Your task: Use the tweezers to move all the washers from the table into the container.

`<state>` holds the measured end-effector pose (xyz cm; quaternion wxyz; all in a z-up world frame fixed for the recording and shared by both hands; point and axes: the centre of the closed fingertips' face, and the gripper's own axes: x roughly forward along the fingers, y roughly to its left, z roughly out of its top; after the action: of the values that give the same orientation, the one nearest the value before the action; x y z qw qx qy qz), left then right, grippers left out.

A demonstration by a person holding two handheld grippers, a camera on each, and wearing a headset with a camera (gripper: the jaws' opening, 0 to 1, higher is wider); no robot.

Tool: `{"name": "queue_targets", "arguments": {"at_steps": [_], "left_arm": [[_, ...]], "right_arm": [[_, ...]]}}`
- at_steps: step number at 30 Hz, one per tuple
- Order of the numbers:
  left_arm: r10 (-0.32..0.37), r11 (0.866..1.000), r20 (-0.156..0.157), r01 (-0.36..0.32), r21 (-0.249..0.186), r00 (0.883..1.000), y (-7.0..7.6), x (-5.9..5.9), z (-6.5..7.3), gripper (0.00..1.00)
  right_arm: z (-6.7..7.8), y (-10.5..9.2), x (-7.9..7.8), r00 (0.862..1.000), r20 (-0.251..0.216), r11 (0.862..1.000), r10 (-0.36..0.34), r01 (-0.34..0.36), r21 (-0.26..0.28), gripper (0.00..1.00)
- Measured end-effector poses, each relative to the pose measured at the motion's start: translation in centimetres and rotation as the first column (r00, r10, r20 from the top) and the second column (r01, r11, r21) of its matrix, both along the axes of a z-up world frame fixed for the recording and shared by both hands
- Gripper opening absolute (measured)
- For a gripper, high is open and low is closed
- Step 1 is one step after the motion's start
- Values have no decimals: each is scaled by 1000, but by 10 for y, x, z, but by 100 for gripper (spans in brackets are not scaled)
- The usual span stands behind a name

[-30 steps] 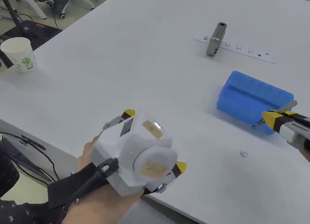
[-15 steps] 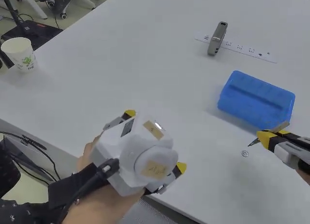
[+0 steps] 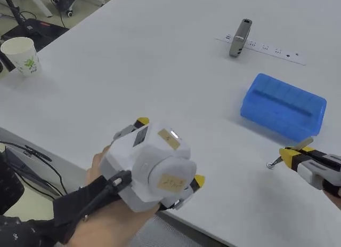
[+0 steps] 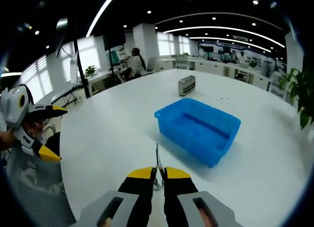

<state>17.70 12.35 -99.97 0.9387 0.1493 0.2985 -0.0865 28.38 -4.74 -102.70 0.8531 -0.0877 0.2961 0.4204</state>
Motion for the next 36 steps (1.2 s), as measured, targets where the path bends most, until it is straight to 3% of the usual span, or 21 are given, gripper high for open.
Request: {"name": "queue_targets", "arguments": {"at_steps": [9, 22, 31, 36], "left_arm": [[5, 1000, 5, -5, -1, 1000, 0, 0, 1, 89], [2, 1000, 3, -2, 0, 1000, 0, 0, 1, 89], [10, 1000, 19, -10, -18, 1000, 0, 1, 3, 91], [13, 1000, 8, -13, -3, 1000, 2, 1, 2, 90]], "right_arm": [[-1, 3, -5, 998, 56, 997, 30, -27, -67, 2], [0, 3, 2, 1000, 28, 998, 14, -12, -65, 1], [22, 4, 16, 998, 65, 1000, 5, -5, -10, 1], [40, 6, 27, 995, 102, 1000, 4, -5, 5, 1]]}}
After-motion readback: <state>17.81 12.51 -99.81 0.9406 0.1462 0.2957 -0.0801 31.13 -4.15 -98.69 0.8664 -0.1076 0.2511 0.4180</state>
